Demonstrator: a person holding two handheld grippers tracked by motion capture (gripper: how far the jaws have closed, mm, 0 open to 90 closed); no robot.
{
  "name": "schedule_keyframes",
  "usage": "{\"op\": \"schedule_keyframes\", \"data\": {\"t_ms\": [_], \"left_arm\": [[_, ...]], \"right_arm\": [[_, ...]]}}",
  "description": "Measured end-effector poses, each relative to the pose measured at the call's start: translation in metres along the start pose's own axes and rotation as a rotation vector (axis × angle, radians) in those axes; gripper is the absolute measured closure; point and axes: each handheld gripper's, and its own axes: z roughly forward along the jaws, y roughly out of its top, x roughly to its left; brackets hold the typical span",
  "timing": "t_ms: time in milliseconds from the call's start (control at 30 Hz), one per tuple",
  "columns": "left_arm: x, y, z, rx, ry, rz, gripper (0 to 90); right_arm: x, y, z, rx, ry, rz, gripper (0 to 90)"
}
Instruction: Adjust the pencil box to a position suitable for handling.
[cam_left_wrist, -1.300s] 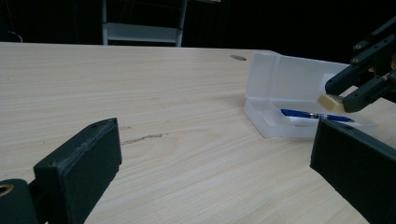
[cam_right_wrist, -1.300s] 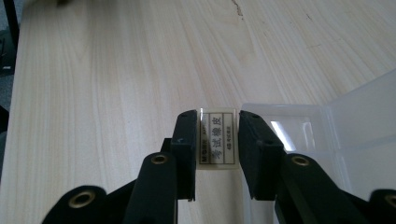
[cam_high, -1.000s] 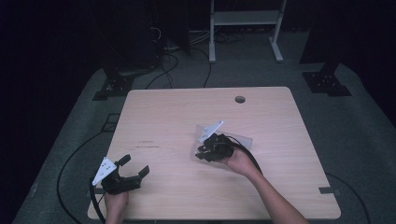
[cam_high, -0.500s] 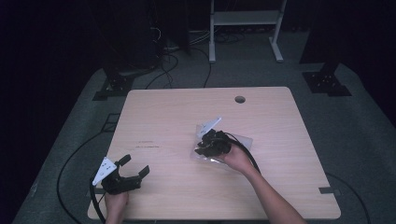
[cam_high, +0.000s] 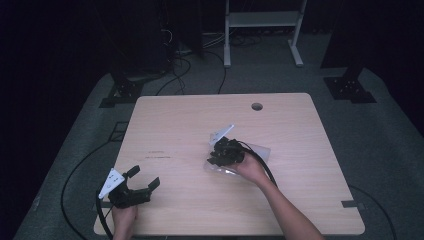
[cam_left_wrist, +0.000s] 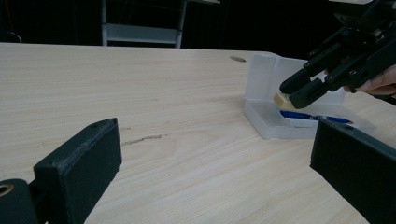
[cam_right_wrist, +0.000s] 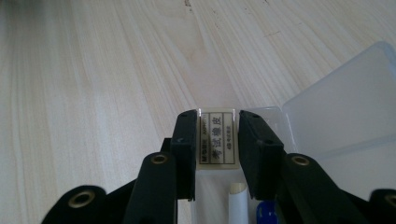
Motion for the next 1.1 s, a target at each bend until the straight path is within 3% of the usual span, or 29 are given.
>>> {"op": "schedule_keyframes", "data": {"t_ms": [533, 1100], "left_arm": [[0.000, 0.000, 0.000, -0.001, -0.001, 0.001, 1.1], [0.000, 0.000, 0.000, -0.002, -0.003, 0.001, 1.1]], "right_arm": [[-0.008, -0.002, 0.014, 0.028, -0.008, 0.043, 67.8], [-0.013, -0.005, 0.024, 0.041, -0.014, 0.053, 67.7]]}}
